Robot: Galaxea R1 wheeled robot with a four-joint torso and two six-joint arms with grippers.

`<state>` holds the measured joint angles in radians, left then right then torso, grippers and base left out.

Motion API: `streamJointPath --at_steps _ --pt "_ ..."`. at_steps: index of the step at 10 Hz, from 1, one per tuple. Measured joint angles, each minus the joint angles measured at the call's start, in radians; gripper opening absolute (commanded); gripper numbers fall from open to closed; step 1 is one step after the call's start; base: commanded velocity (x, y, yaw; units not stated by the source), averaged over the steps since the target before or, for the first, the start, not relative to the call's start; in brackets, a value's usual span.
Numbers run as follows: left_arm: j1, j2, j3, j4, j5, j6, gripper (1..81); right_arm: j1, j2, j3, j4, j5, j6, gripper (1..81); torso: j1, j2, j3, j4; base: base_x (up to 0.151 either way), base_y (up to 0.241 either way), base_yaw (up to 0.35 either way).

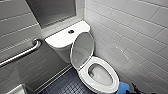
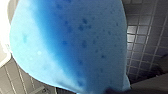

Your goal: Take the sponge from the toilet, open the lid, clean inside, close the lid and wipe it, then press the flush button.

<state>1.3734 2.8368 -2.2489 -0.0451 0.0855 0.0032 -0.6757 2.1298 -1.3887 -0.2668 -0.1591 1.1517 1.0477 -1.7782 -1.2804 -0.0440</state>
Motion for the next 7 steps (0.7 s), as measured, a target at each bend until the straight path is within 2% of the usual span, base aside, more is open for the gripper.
streamJointPath --at_steps 7 --pt "0.000 0.000 0.000 0.001 0.000 0.001 81.1 0.256 0.240 -0.019 -0.038 -0.314 0.001 1.0 0.000 0.000 0.000 0.000 0.000 0.000 0.000"
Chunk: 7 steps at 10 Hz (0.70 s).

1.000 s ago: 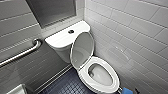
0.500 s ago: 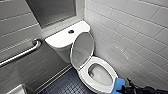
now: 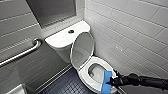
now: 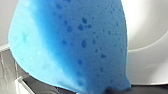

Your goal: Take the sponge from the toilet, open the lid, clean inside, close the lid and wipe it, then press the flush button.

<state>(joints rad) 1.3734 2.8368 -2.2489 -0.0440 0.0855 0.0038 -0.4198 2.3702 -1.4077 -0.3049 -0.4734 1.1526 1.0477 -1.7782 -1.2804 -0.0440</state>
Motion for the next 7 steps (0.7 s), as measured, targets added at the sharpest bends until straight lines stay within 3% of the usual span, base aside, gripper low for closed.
streamJointPath --at_steps 4,5,7 --pt "0.000 0.000 0.000 0.000 0.000 0.000 81.1 0.092 0.157 -0.110 -0.013 -0.113 -0.001 1.0 0.000 0.000 0.000 0.002 0.000 0.000 0.000" --pt "-0.001 0.001 0.000 0.000 0.000 0.000 81.1 0.094 0.177 -0.143 -0.016 -0.131 -0.002 1.0 0.000 0.000 0.000 0.014 0.000 0.000 0.000" --pt "-0.001 0.009 0.000 0.000 -0.001 0.000 81.1 0.111 0.229 -0.208 -0.026 -0.149 -0.003 1.0 0.000 0.000 0.000 0.071 0.000 0.000 0.000"
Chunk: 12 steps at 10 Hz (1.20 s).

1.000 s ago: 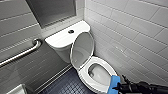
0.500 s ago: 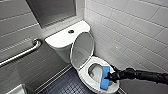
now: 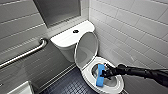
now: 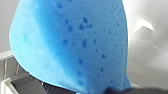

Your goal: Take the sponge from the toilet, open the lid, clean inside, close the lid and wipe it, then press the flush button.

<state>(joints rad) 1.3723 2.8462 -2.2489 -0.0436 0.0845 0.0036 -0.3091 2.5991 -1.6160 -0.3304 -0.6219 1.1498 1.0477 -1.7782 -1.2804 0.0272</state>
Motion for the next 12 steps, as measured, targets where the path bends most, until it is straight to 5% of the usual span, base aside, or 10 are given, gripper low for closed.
streamJointPath --at_steps 2,3,5,12 --pt "0.002 0.003 0.000 0.000 0.001 0.000 81.1 0.027 0.059 -0.014 0.000 0.004 0.000 1.0 0.000 0.000 0.000 0.051 0.000 0.000 0.000" --pt "0.002 0.004 0.000 0.000 0.001 0.000 81.1 0.041 0.067 -0.014 0.000 0.007 0.000 1.0 0.000 0.000 0.000 0.059 0.000 0.000 0.000" --pt "0.001 0.005 0.000 0.000 0.001 0.000 81.1 0.047 0.057 -0.046 0.000 0.023 0.003 1.0 0.000 0.000 0.000 0.059 0.000 0.000 0.000" --pt "0.001 0.005 0.000 0.000 0.001 0.000 81.1 -0.034 0.190 -0.197 0.012 0.306 0.004 1.0 0.000 0.000 0.000 0.059 0.000 0.000 0.000"
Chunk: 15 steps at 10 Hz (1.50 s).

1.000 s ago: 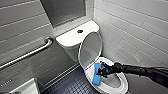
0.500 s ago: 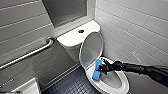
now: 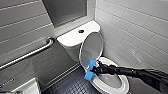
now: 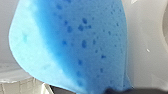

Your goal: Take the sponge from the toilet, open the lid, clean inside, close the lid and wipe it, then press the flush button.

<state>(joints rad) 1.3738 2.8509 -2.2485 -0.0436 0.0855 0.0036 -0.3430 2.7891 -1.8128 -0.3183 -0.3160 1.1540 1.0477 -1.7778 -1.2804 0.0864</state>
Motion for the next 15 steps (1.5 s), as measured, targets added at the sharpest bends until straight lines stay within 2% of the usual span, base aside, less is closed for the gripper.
streamJointPath --at_steps 2,5,8,11,15 --pt "0.000 0.000 0.000 0.000 0.000 0.000 81.1 -0.083 0.000 -0.027 0.003 0.054 0.000 1.0 0.000 0.000 0.000 0.000 0.000 0.000 0.000" --pt "0.000 0.000 0.000 0.000 0.000 0.000 81.1 -0.170 -0.003 -0.051 0.008 0.181 -0.001 1.0 0.000 0.000 0.000 0.000 0.000 0.000 0.000" --pt "0.000 0.000 0.000 0.000 0.000 0.000 81.1 -0.180 -0.068 0.021 0.008 0.189 0.000 1.0 0.000 0.000 0.000 0.000 0.000 0.000 0.000" --pt "0.000 0.000 0.000 0.000 0.000 0.000 81.1 -0.213 -0.207 0.149 0.008 0.196 0.001 1.0 0.000 0.000 0.000 0.000 0.000 0.000 0.000" --pt "0.000 0.000 0.000 0.000 0.000 0.000 81.1 -0.279 -0.339 0.253 0.009 0.240 0.004 1.0 0.000 0.000 0.000 0.000 0.000 0.000 0.000"
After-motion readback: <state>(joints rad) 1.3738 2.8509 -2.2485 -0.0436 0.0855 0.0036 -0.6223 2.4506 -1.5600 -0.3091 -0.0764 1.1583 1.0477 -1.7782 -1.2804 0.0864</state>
